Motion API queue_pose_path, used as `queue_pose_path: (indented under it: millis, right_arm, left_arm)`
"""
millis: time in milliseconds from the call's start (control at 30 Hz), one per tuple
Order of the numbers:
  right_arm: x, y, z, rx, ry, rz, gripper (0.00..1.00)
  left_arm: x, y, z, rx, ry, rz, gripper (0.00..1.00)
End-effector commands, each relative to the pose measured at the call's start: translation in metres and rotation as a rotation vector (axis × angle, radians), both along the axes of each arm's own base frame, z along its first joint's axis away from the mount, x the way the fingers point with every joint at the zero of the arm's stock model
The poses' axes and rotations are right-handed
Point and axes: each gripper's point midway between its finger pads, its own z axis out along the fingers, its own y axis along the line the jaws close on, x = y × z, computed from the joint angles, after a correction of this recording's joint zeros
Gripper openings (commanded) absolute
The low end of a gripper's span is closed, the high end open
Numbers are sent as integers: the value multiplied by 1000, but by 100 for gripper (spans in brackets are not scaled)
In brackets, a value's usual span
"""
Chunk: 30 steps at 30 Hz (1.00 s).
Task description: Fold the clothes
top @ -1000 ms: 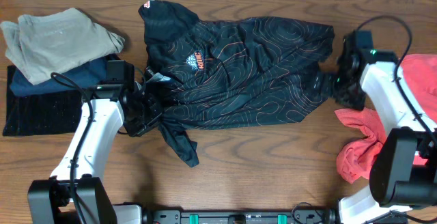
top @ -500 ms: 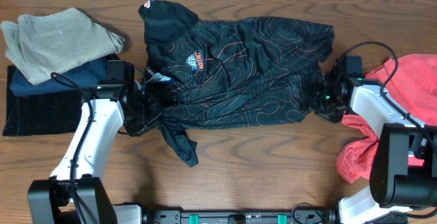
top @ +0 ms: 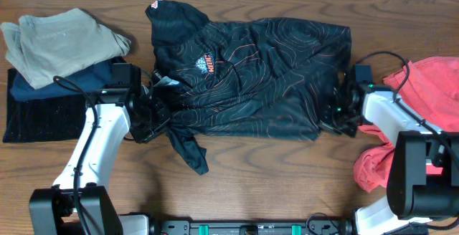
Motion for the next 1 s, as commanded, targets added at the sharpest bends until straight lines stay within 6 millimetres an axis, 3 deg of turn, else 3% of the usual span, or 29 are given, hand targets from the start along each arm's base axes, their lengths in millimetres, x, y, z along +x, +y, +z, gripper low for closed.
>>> queue_pose_path:
  millis: [0,133,167,233,300,433,567,700,833,967]
  right_arm:
    - [17,-27,36,-63,-15,-13,1]
    - [26,-41,87,-61,-4,4,2]
    - [32,-43,95,-63,-22,4,14]
    - [48,-44,106,-67,-85,6,56]
    - [57,-42,107,-71,-119,15,72]
    - [50,-32,100,-71,-98,50,73]
    - [31,-25,89,-70,-31,94,74]
    - [8,-35,71,-136,53,103,74]
    - [1,-54,47,-250,61,105,73]
    - [-1,-41,24,-176,28,89,70]
  left_arm:
    - [-1,2,-1,17,-2,-14,6]
    - [-1,2,-1,17,-2,-14,6]
    - [-1,2,-1,17,-2,-14,6]
    - [-1,2,-1,17,-2,-14,6]
    - [-1,2,-1,17,-3,-14,6]
    - [-1,2,-1,17,-2,-14,6]
    - [-1,2,-1,17,-2,-14,6]
    - [-1,2,-1,17,-3,-14,6]
    - [-1,2,-1,17,-2,-14,6]
    - [-1,2,-1,17,-2,-14,6]
